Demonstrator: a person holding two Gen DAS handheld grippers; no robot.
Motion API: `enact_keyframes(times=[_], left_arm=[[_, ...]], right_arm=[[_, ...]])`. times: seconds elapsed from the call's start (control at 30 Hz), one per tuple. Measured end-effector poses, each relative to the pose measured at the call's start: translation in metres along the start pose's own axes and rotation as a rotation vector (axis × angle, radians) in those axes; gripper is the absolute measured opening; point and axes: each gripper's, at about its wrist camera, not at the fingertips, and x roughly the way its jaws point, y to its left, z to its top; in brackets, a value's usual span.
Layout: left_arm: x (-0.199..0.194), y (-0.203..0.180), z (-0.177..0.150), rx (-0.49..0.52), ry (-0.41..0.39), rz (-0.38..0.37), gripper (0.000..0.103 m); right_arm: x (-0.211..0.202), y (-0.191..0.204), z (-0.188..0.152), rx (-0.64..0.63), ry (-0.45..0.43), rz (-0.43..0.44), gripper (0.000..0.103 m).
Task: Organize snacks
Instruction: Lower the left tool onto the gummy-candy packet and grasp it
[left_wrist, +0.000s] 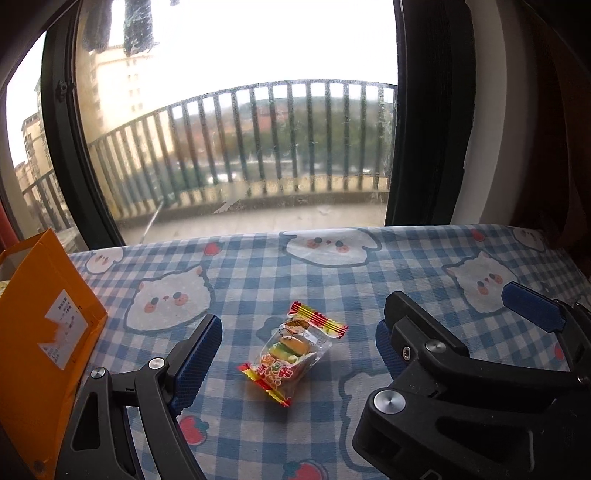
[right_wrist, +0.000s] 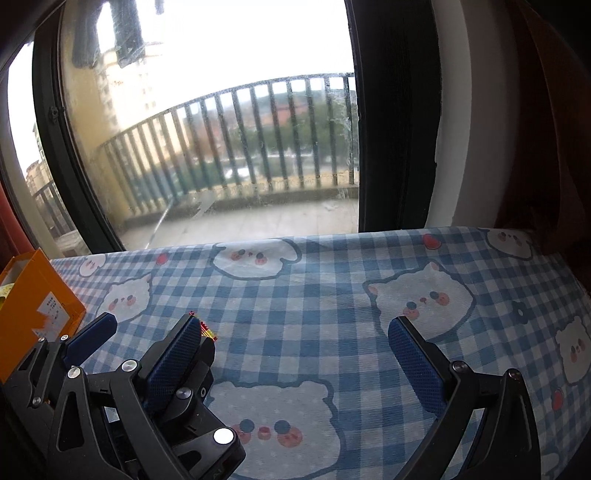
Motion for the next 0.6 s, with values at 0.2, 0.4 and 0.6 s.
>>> enact_keyframes(times=[0.2, 0.4, 0.6], left_arm=[[0.018, 0.001, -0.006, -0.011, 0.084, -0.043, 0.079], [0.034, 0.002, -0.01, -0.026, 0.176, -0.067, 0.064], [0.032, 0.003, -0.011, -0.029, 0.17, -0.073, 0.059]], right_arm=[[0.015, -0.003, -0.007, 0.013, 0.052, 0.0, 0.102], [0.025, -0.009, -0.012, 0.072, 0.097, 0.009, 0.102], [0.027, -0.01, -0.013, 0.088, 0.113, 0.007, 0.102]])
